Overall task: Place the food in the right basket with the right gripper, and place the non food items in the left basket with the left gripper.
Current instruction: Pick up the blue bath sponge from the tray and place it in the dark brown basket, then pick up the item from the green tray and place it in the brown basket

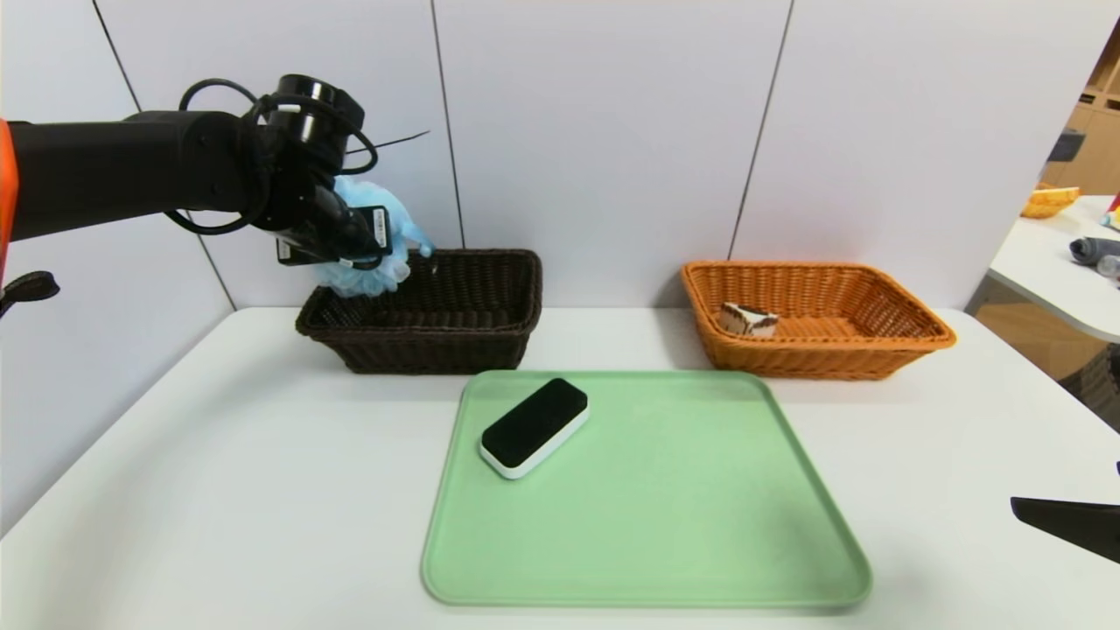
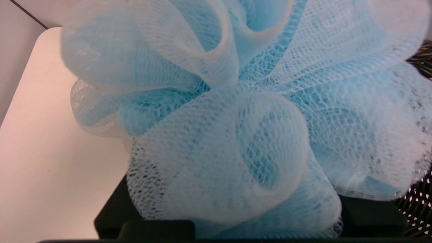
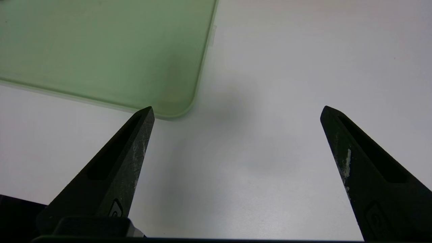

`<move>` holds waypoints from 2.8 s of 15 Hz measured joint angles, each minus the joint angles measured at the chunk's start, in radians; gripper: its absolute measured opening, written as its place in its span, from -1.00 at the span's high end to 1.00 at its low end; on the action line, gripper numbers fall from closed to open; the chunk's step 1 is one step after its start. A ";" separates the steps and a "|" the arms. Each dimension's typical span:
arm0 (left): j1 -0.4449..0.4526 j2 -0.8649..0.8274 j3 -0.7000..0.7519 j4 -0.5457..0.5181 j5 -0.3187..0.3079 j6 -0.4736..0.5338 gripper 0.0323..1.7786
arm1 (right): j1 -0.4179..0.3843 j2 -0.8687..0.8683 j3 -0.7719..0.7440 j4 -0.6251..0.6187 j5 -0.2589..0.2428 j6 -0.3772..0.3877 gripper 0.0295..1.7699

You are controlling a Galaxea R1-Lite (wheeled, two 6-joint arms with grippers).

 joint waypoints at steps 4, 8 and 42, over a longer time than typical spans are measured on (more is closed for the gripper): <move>0.002 0.014 -0.001 -0.001 -0.003 0.000 -0.54 | 0.000 0.001 0.009 -0.002 0.000 0.000 -0.92; -0.005 0.005 -0.001 0.001 -0.005 0.007 -0.68 | 0.000 0.001 0.020 -0.002 0.000 0.000 -0.92; -0.453 0.123 -0.029 0.367 -0.285 0.428 -0.90 | -0.011 -0.111 0.165 -0.037 0.033 0.008 -0.92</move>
